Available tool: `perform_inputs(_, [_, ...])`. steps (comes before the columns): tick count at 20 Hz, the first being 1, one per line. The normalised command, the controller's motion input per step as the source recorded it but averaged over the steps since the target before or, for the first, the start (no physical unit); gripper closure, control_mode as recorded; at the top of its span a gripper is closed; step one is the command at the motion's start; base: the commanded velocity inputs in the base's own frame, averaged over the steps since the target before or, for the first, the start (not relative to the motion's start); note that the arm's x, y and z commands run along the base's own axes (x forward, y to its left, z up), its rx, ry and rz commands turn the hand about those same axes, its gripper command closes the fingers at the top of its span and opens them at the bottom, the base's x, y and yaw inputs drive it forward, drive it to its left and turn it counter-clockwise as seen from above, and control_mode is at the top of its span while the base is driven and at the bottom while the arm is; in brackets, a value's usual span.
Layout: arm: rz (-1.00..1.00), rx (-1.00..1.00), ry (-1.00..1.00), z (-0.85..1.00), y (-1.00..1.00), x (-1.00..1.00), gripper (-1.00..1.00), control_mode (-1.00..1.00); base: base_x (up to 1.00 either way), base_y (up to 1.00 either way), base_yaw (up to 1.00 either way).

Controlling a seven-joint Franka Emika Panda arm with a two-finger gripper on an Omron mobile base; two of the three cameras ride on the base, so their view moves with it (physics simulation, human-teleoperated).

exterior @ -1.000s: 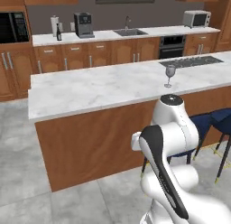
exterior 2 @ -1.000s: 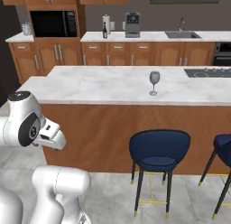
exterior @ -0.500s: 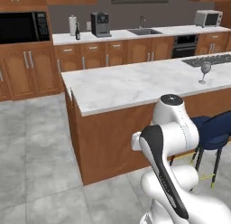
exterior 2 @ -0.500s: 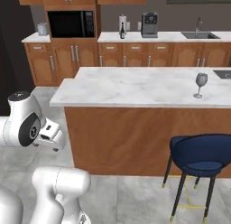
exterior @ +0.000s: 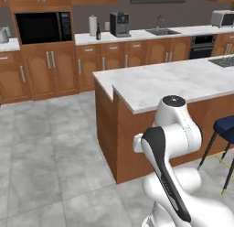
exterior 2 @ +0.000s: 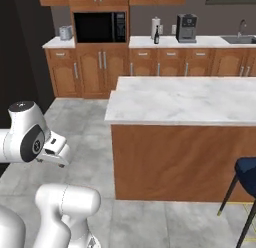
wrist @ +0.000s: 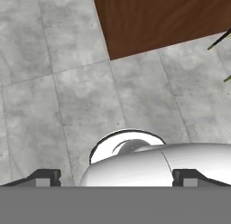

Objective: There is a wine glass and glass cup on the dining counter. Place the wine bottle next to the wine glass and the juice bottle next to the glass cup.

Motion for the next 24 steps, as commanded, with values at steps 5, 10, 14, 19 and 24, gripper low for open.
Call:
perform_inputs(5, [0.00,0.00,0.00,0.00,0.00,0.00,-1.00,1.00,0.51,0.85,0.00])
perform_inputs(10, [0.00,0.00,0.00,0.00,0.00,0.00,-1.00,1.00,0.66,0.70,0.00])
perform_inputs(14, [0.00,0.00,0.00,0.00,0.00,0.00,-1.00,1.00,0.72,0.65,0.00])
perform_inputs(19, [0.00,0.00,0.00,0.00,0.00,0.00,-1.00,1.00,0.76,0.62,0.00])
perform_inputs(24, [0.00,0.00,0.00,0.00,0.00,0.00,-1.00,1.00,0.85,0.48,0.00])
